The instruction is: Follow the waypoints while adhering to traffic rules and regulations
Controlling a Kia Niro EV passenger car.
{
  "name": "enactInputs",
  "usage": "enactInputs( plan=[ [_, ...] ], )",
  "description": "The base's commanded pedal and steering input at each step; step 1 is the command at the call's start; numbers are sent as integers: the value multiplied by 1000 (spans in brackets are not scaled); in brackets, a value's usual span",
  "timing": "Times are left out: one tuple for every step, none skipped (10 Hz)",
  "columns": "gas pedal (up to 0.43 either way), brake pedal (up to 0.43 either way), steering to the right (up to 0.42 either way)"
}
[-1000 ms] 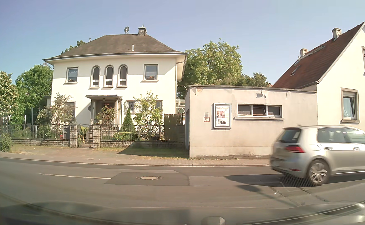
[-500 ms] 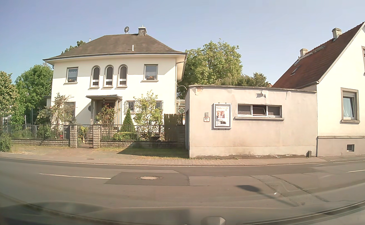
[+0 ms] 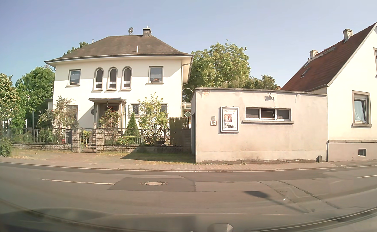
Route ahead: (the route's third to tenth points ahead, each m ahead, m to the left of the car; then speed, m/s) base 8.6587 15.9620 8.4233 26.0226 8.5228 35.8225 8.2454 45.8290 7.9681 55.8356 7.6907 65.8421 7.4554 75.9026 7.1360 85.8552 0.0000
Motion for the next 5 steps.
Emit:
enactInputs(
  plan=[
    [0, 250, -247],
    [0, 250, -247],
    [0, 250, -247],
    [0, 250, -247],
    [0, 250, -247]
  ],
)
